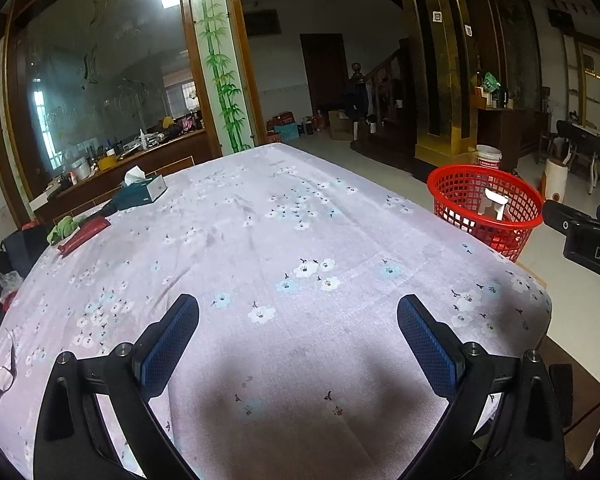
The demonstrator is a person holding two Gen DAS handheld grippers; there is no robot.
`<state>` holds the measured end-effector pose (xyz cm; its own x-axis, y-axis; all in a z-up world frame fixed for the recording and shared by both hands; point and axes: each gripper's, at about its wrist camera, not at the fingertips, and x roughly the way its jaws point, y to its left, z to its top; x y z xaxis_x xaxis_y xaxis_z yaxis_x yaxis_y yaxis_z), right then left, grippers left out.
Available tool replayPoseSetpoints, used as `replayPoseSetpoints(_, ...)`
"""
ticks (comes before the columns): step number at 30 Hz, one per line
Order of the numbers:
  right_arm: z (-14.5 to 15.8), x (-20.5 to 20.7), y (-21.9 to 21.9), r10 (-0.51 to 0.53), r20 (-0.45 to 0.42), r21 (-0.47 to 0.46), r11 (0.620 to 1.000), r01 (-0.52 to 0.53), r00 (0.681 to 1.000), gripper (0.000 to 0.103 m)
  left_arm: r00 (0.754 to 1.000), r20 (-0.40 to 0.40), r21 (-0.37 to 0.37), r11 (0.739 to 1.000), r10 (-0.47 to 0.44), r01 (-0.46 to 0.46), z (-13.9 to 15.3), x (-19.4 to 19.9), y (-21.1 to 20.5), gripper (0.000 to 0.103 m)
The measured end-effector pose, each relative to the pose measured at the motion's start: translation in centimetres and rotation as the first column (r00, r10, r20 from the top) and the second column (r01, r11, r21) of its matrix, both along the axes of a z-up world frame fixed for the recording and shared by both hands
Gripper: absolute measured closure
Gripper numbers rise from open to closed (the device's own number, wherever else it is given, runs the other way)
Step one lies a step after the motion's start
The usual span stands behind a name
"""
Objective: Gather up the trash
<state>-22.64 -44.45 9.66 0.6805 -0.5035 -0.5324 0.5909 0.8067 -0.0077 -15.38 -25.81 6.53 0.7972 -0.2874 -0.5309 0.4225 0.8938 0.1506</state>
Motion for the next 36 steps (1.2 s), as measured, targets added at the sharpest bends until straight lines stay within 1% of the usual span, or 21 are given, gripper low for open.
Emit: replayPoseSetpoints(36, -0.28, 0.11, 0.13, 0.005, -0.009, -0.006, 1.0, -0.005, 1.0, 0.011, 1.0, -0.02, -0.002, 1.0, -0.003, 0.003, -0.45, 0.37, 0.09, 0.004)
